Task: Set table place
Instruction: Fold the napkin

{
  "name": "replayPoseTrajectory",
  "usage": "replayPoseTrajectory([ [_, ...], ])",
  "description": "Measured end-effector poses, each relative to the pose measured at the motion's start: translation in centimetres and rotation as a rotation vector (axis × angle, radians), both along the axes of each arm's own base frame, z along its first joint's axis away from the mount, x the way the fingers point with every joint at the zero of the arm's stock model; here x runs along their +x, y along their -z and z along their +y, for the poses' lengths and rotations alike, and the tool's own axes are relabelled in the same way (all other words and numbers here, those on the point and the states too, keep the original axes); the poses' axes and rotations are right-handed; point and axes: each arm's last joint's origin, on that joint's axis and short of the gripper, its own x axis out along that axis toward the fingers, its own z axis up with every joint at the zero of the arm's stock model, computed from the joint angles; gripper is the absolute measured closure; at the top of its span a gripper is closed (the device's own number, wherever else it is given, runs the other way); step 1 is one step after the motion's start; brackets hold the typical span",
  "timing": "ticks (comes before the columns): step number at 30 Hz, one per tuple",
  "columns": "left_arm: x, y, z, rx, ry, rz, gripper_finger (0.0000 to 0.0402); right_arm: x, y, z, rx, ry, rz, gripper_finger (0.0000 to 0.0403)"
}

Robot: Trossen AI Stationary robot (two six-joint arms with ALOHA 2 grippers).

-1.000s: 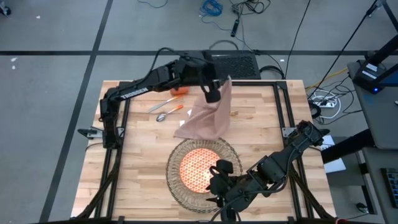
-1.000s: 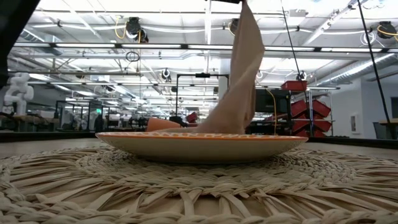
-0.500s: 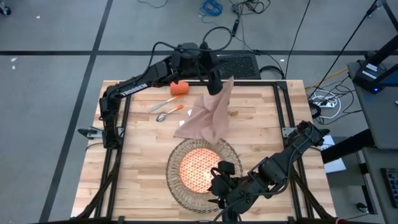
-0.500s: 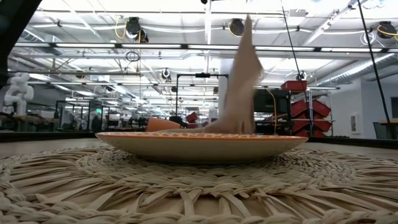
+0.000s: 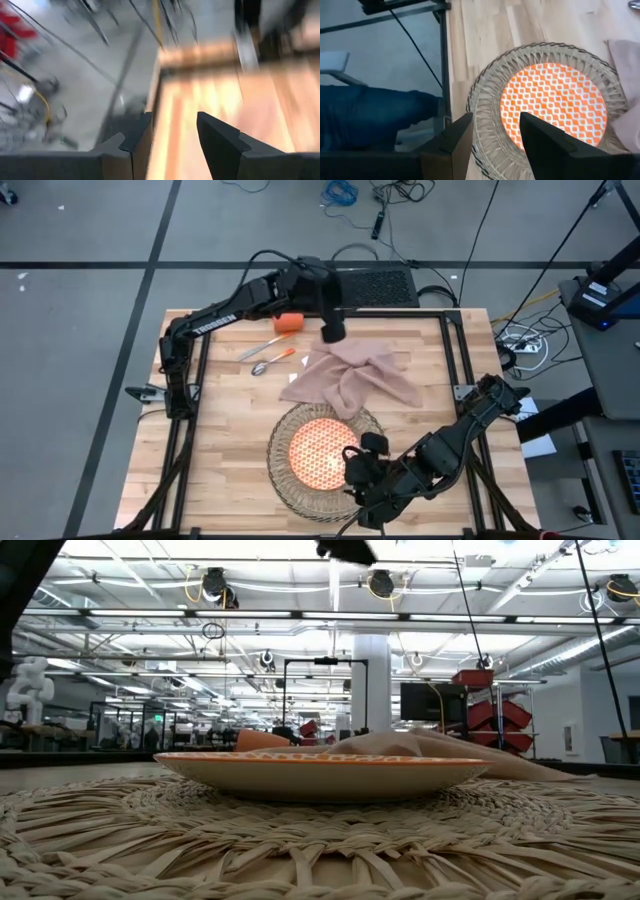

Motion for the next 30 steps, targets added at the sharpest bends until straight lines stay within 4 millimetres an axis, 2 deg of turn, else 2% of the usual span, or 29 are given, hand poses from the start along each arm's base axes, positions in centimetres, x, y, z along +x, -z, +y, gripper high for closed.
replayPoseTrajectory([
  [4,-1.6,2.5,0.0,-0.014,0.044,0.305,0.0259,-0.4,0.0,0.5,-0.025,-0.048,-0.002,0.0252],
  [9,-3.0,4.9,0.7,-0.110,0.014,0.508,0.0265,-1.1,0.7,0.8,-0.073,-0.073,0.049,0.0252],
  [12,-3.7,7.0,1.3,-0.187,-0.024,0.597,0.0276,-1.4,2.2,1.3,-0.098,-0.068,0.094,0.0252],
  [18,-4.1,13.8,1.4,-0.199,-0.074,0.821,0.0297,-2.1,6.8,3.0,-0.107,-0.071,0.155,0.0252],
  [22,-4.5,17.0,0.2,-0.128,-0.059,0.834,0.0300,-2.9,8.6,3.7,-0.113,-0.048,0.193,0.0252],
  [26,-6.2,17.1,-1.3,-0.048,-0.054,0.633,0.0300,-4.1,9.5,4.6,-0.136,-0.041,0.202,0.0252],
  [30,-9.6,18.1,-3.5,-0.029,-0.038,0.494,0.0300,-5.2,9.8,5.2,-0.184,-0.004,0.179,0.0252],
])
